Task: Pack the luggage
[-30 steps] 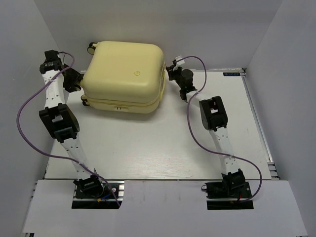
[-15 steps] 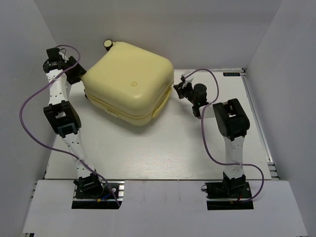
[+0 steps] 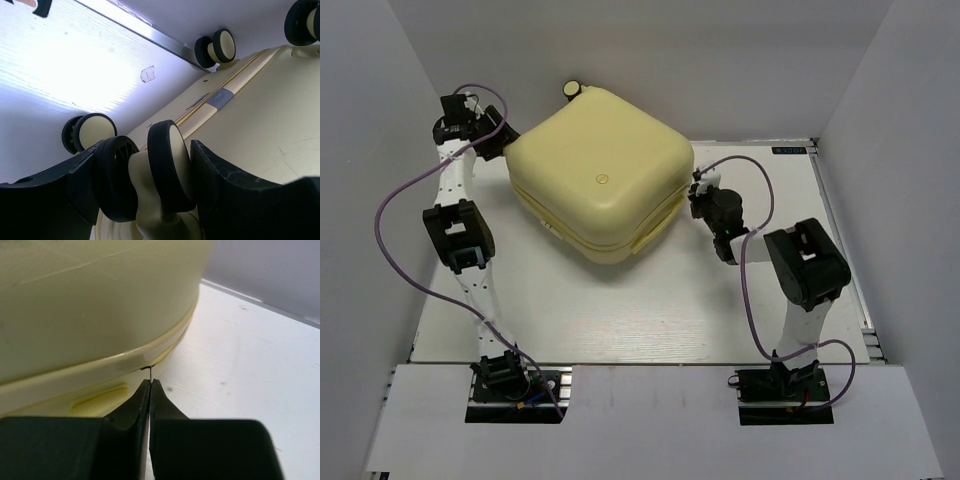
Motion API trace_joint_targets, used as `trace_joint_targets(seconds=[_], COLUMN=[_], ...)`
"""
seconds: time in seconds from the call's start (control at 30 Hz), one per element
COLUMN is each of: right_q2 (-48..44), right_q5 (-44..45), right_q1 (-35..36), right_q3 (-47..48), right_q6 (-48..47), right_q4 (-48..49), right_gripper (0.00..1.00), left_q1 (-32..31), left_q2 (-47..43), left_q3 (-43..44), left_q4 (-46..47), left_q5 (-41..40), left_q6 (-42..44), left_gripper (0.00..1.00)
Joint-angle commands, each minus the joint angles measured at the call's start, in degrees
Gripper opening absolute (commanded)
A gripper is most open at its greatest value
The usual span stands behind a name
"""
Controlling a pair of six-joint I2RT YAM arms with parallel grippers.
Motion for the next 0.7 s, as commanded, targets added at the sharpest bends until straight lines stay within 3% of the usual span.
trace_joint_targets(seconds=[0.0,0.07,0.23,0.3,0.37,0.4,0.47,0.53,0.57,0.6,0.63,0.67], right_q2=[1.21,5.33,15.25,16.77,18.97,18.80,15.75,14.24,12.40,11.69,11.33,9.85], right_q5=[25.99,31.40,29.26,19.12,15.20,7.78,2.64,-7.98,-12.02,-13.81,-15.48,-19.93], right_q1=[-0.81,-2.20,-5.55,-7.39,-9.41,-10.64,-11.70,-11.79,-11.71,-11.27,-11.27,-11.44], right_q3=[6.44,13.01,23.07,25.62,25.45,25.19,23.35,20.71,19.75,17.65,17.28,16.93], right_q6=[0.16,1.91,6.14,5.44,5.79,7.19,9.37,8.70,8.08,7.90,7.99,9.47], right_q4=[1.95,-1.02,-4.74,-0.20,5.17,6.59,4.87,2.40,2.39,1.26,0.55,0.11], right_gripper=[0.00,0.00,0.00,0.00,0.00,0.00,0.00,0.00,0.00,0.00,0.00,0.00], left_q1=[-12.45,-12.45,-11.13,-10.69,-9.99,-9.29,-8.67,-8.49,-8.58,-8.58,-8.67,-9.01], left_q2=[3.96,4.22,5.19,5.54,6.15,6.25,6.16,5.81,5.02,4.06,3.35,1.61], left_q3=[-4.16,-4.07,-3.19,-3.01,-2.58,-2.40,-2.66,-3.10,-3.54,-4.50,-5.12,-5.56], left_q4=[6.33,5.89,4.75,4.57,4.22,3.96,4.13,4.05,4.39,4.39,4.39,4.74], left_q5=[-6.04,-7.54,-9.48,-10.27,-10.97,-11.50,-11.32,-11.50,-11.68,-11.42,-11.41,-11.50], left_q6=[17.46,17.81,16.05,15.70,14.74,14.65,13.60,12.46,12.01,11.58,11.14,11.22], left_gripper=[0.00,0.00,0.00,0.00,0.00,0.00,0.00,0.00,0.05,0.21,0.48,0.99])
